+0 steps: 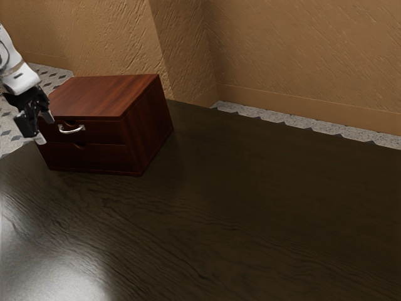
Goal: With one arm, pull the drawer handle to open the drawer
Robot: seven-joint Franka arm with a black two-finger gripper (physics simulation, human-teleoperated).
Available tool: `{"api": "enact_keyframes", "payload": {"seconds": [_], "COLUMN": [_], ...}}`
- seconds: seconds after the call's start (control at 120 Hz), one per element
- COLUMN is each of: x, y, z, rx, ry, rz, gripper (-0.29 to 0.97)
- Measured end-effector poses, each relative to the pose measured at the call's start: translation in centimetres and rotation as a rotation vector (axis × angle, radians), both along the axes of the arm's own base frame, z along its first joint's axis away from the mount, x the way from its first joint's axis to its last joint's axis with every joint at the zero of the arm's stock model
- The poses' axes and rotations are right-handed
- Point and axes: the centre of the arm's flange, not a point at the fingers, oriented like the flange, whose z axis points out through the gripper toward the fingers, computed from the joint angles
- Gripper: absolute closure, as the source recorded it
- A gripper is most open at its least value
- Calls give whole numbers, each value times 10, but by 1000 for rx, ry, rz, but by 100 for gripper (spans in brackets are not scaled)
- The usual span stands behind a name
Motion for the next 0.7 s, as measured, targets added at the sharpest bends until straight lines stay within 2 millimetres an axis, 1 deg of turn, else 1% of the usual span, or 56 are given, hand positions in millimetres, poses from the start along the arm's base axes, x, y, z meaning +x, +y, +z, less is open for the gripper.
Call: {"api": "enact_keyframes", "payload": {"seconds": [0.15,0.267,0.392,0.7], "x": [7,9,11,19], "y": [6,9,10,9], "z": [-12,-14,-21,-30], "rx": [13,26,31,45], "ry": [-10,-22,-25,-36], "rz": [-33,-51,-68,-111], "gripper": [0,0,0,0]}}
